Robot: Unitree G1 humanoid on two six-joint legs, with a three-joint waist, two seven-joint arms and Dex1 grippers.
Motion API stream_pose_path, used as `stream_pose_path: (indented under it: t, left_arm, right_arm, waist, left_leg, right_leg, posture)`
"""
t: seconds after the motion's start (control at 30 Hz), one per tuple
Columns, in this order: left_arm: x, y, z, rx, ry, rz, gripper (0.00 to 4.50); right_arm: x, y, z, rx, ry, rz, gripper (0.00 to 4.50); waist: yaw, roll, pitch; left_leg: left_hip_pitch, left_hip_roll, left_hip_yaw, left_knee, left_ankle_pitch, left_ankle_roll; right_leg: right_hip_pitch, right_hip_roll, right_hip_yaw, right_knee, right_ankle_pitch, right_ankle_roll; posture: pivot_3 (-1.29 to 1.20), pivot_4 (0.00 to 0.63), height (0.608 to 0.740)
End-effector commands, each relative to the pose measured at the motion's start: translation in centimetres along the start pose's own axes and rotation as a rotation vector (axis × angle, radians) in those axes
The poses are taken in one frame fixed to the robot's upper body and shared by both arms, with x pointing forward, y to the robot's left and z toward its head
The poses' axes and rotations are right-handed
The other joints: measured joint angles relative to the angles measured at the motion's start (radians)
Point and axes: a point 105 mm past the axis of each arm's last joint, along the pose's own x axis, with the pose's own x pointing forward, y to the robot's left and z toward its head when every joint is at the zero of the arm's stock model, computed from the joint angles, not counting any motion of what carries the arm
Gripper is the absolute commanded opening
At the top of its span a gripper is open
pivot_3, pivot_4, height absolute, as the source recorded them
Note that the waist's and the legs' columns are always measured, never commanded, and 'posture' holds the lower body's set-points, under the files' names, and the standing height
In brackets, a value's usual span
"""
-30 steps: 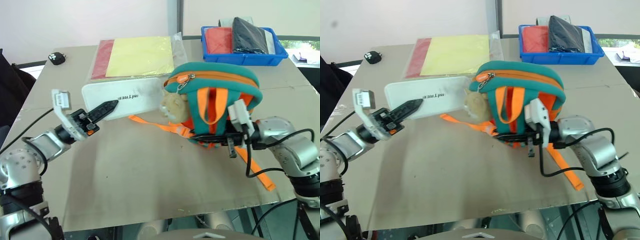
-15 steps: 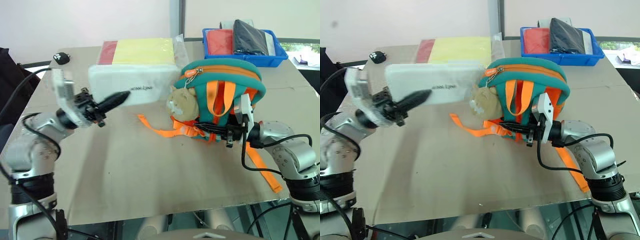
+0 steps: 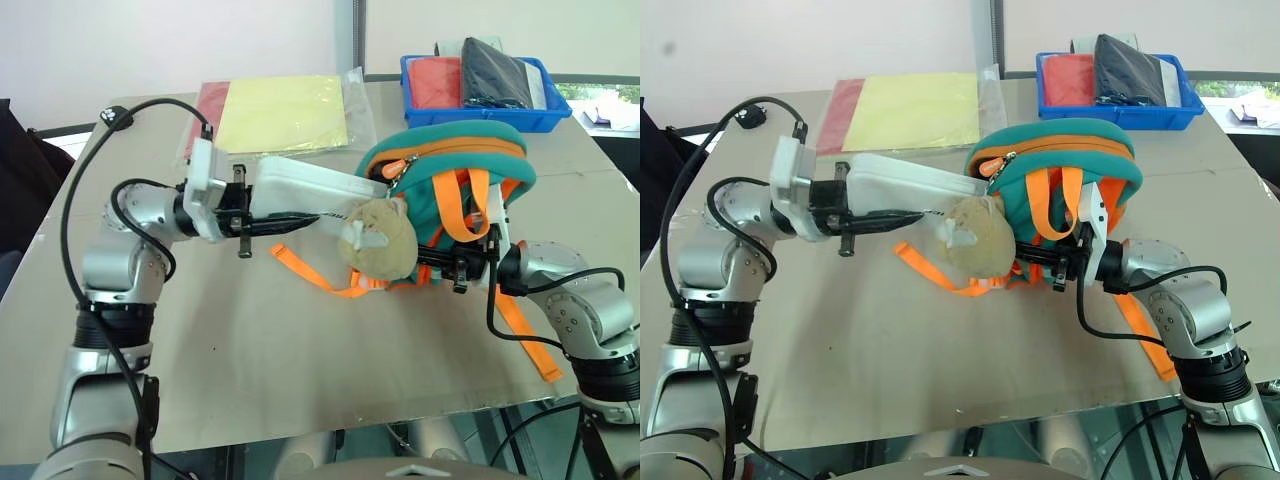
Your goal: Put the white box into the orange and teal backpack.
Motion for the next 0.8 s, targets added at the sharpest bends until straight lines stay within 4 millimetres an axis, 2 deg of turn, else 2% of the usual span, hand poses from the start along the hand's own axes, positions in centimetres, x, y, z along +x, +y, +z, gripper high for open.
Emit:
stream_pose_path:
  t: [0.03, 0.07, 0.1, 0.2, 0.27, 0.33, 0.37, 0.43, 0.47, 0.53, 0.6, 0.63, 0.67, 0.7, 0.8]
  left_arm:
    - [3.1, 1.9, -1.8, 0.036, 0.019, 0.06, 1.13]
    - [4.4, 2.2, -2.6, 0.016, 0.03, 0.081, 1.13]
    - [5.7, 2.1, -2.7, 0.007, 0.001, 0.076, 1.13]
    - [8.1, 1.3, -2.6, -0.018, -0.068, 0.046, 1.13]
    - [10.7, 1.3, -4.1, -0.038, -0.057, 0.061, 1.13]
    - [12.4, 1.7, -4.9, -0.062, -0.044, 0.096, 1.13]
    - [13.5, 2.3, -5.0, -0.078, -0.048, 0.138, 1.13]
    - [15.1, 2.3, -4.4, -0.123, -0.083, 0.134, 1.13]
    - [15.4, 2.0, -4.1, -0.108, -0.09, 0.115, 1.63]
    - [14.8, 1.5, -3.9, -0.073, -0.074, 0.091, 2.53]
    - [13.1, 1.8, -3.0, -0.058, -0.079, 0.112, 3.56]
    - [12.3, 2.0, -2.4, -0.057, -0.091, 0.118, 3.8]
    - [11.2, 2.2, -1.5, -0.052, -0.103, 0.124, 4.22]
    - [10.1, 2.5, -0.3, -0.063, -0.129, 0.136, 4.44]
    - [7.1, 3.4, 2.7, -0.172, -0.208, 0.212, 4.44]
  right_arm:
    - [0.0, -0.1, 0.9, -0.057, -0.022, -0.023, 0.13]
    - [0.0, 0.0, 0.8, -0.058, -0.022, -0.024, 0.13]
    - [0.1, 0.0, 0.8, -0.06, -0.023, -0.027, 0.13]
    - [0.0, -0.1, 0.7, -0.063, -0.023, -0.039, 0.13]
    - [0.1, -0.2, 0.6, -0.063, -0.023, -0.05, 0.13]
    - [0.1, -0.2, 0.5, -0.063, -0.026, -0.054, 0.13]
    - [0.3, -0.1, 0.4, -0.063, -0.027, -0.053, 0.13]
    - [0.6, 0.1, 0.5, -0.062, -0.036, -0.055, 0.13]
    - [0.6, 0.2, 0.5, -0.059, -0.04, -0.059, 0.04]
    - [0.4, 0.2, 0.4, -0.054, -0.041, -0.072, 0.0]
    - [0.2, 0.2, 0.2, -0.055, -0.034, -0.088, 0.0]
    - [0.1, 0.3, 0.1, -0.055, -0.032, -0.092, 0.0]
    - [0.0, 0.2, 0.1, -0.055, -0.033, -0.099, 0.0]
    - [-0.1, 0.2, 0.1, -0.055, -0.034, -0.106, 0.0]
    - [-0.2, 0.1, -0.1, -0.055, -0.034, -0.116, 0.0]
  waist:
    - [0.014, 0.0, 0.0]
    - [0.015, 0.0, 0.0]
    - [0.015, 0.0, 0.0]
    - [0.007, -0.001, 0.0]
    - [0.003, -0.001, 0.0]
    - [0.008, -0.001, 0.0]
    - [0.01, -0.001, 0.0]
    - [0.013, -0.001, 0.0]
    - [0.012, -0.001, 0.0]
    - [0.01, -0.001, 0.0]
    - [0.007, -0.001, 0.0]
    - [0.005, -0.001, 0.0]
    - [0.002, -0.001, 0.0]
    - [-0.001, -0.001, 0.0]
    - [-0.004, -0.001, 0.0]
  left_leg:
    - [0.0, 0.0, -0.001, 0.002, 0.0, 0.0]
    - [0.0, -0.001, -0.002, 0.003, 0.0, 0.0]
    - [0.0, -0.001, -0.002, 0.003, 0.0, 0.0]
    - [-0.003, -0.002, -0.002, 0.005, 0.0, 0.0]
    - [-0.002, -0.002, -0.001, 0.005, 0.0, 0.0]
    - [-0.002, -0.001, -0.002, 0.004, 0.0, 0.0]
    - [-0.002, -0.001, -0.002, 0.004, 0.0, 0.0]
    - [-0.002, -0.002, -0.002, 0.006, 0.0, 0.0]
    - [-0.002, -0.002, -0.002, 0.006, 0.0, 0.0]
    - [-0.002, -0.002, -0.001, 0.006, 0.0, 0.0]
    - [-0.001, -0.002, -0.001, 0.005, 0.0, 0.0]
    - [-0.001, -0.002, -0.001, 0.005, 0.0, 0.0]
    - [-0.001, -0.002, -0.001, 0.005, 0.0, 0.0]
    - [-0.001, -0.002, -0.001, 0.005, 0.0, 0.0]
    - [-0.002, -0.001, -0.001, 0.005, 0.0, 0.0]
  right_leg:
    - [0.0, 0.0, -0.001, 0.0, 0.0, 0.0]
    - [0.002, 0.0, -0.002, 0.0, 0.0, 0.001]
    - [0.002, 0.0, -0.002, 0.0, 0.001, 0.001]
    - [0.0, -0.001, -0.001, 0.0, 0.001, 0.002]
    - [0.0, 0.0, 0.0, 0.0, 0.001, 0.002]
    - [0.0, 0.0, 0.0, 0.0, 0.001, 0.002]
    - [0.0, 0.0, 0.0, 0.0, 0.001, 0.002]
    - [0.001, 0.0, -0.001, 0.001, 0.002, 0.003]
    - [0.001, 0.0, 0.0, 0.001, 0.002, 0.004]
    - [0.001, 0.0, 0.001, 0.001, 0.003, 0.004]
    - [0.0, 0.0, 0.001, 0.002, 0.002, 0.004]
    - [0.0, 0.0, 0.001, 0.002, 0.002, 0.004]
    - [0.0, 0.0, 0.002, 0.002, 0.002, 0.004]
    - [0.0, 0.0, 0.002, 0.002, 0.002, 0.004]
    - [-0.001, 0.0, 0.002, 0.002, 0.002, 0.004]
  posture:
    - [0.0, 0.15, 0.74]
    - [0.0, 0.15, 0.74]
    - [0.0, 0.15, 0.74]
    - [0.0, 0.15, 0.74]
    - [0.0, 0.15, 0.74]
    - [0.0, 0.15, 0.74]
    - [0.0, 0.15, 0.74]
    - [0.0, 0.15, 0.74]
    - [0.0, 0.15, 0.74]
    - [0.0, 0.15, 0.74]
    - [0.0, 0.15, 0.74]
    - [0.0, 0.15, 0.74]
    - [0.0, 0.15, 0.74]
    - [0.0, 0.15, 0.74]
    - [0.0, 0.15, 0.74]
